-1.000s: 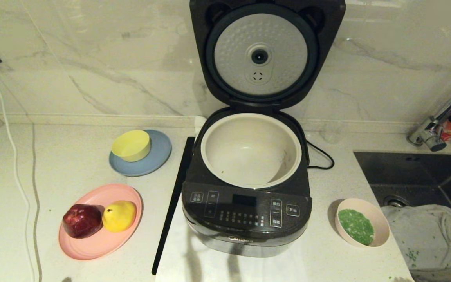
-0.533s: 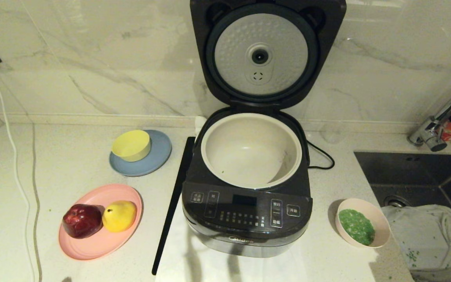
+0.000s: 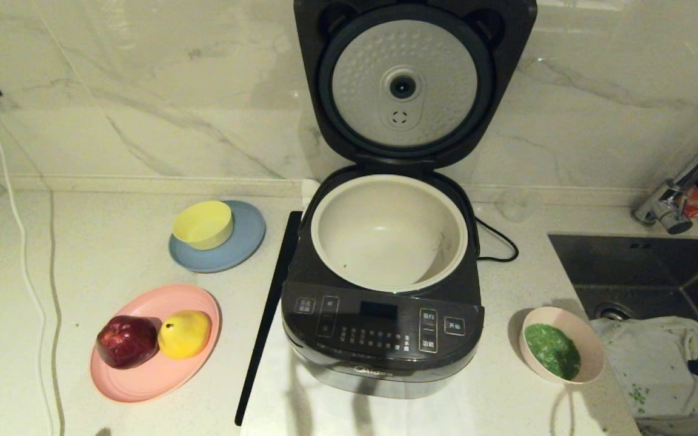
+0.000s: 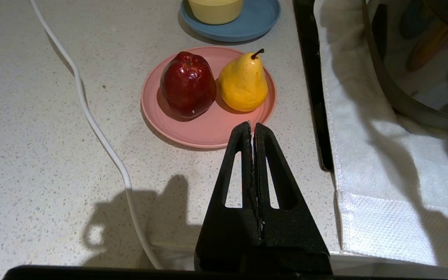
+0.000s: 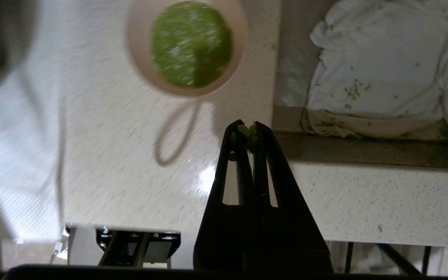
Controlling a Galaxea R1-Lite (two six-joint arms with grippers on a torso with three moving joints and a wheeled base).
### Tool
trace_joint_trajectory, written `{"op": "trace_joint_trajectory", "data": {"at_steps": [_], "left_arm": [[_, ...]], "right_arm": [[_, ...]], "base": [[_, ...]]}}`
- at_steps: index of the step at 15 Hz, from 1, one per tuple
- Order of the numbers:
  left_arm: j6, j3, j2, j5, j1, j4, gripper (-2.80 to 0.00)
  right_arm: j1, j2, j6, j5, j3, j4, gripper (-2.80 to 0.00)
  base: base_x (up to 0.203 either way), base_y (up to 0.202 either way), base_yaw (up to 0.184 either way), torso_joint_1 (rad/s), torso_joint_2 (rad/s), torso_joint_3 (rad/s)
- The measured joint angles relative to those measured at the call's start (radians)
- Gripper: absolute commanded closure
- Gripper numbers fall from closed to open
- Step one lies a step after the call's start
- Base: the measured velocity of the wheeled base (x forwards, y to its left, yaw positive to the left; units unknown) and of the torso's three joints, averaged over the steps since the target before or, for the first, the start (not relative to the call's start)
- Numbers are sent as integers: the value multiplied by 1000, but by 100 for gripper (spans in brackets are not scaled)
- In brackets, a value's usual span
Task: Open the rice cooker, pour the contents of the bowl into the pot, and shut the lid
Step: Turn on the tap
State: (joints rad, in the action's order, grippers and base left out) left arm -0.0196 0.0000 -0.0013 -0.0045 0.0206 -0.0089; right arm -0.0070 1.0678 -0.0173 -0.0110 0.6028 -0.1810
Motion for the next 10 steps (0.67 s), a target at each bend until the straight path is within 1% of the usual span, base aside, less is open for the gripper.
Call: {"op": "trace_joint_trajectory", "data": {"at_steps": [2,6,8,9,10], "left_arm": [[0,0,0,0,0,1,0],[0,0,0,0,0,0,0],[-1,0,0,0,0,0,0],[0,0,0,0,0,0,0],[0,0,0,0,0,0,0]], "right_arm": [[0,95,-25,-24,4,67,0],[-2,256,-56,-33,9,186,0],[-9,310,-101,-35,20,221,0],[-19,329,-131,-44,29,239,0],[-29,342,-140,-60,36,248,0]], "base": [[0,0,0,0,0,0],[0,0,0,0,0,0],[0,0,0,0,0,0],[0,0,0,0,0,0],[0,0,0,0,0,0]]}}
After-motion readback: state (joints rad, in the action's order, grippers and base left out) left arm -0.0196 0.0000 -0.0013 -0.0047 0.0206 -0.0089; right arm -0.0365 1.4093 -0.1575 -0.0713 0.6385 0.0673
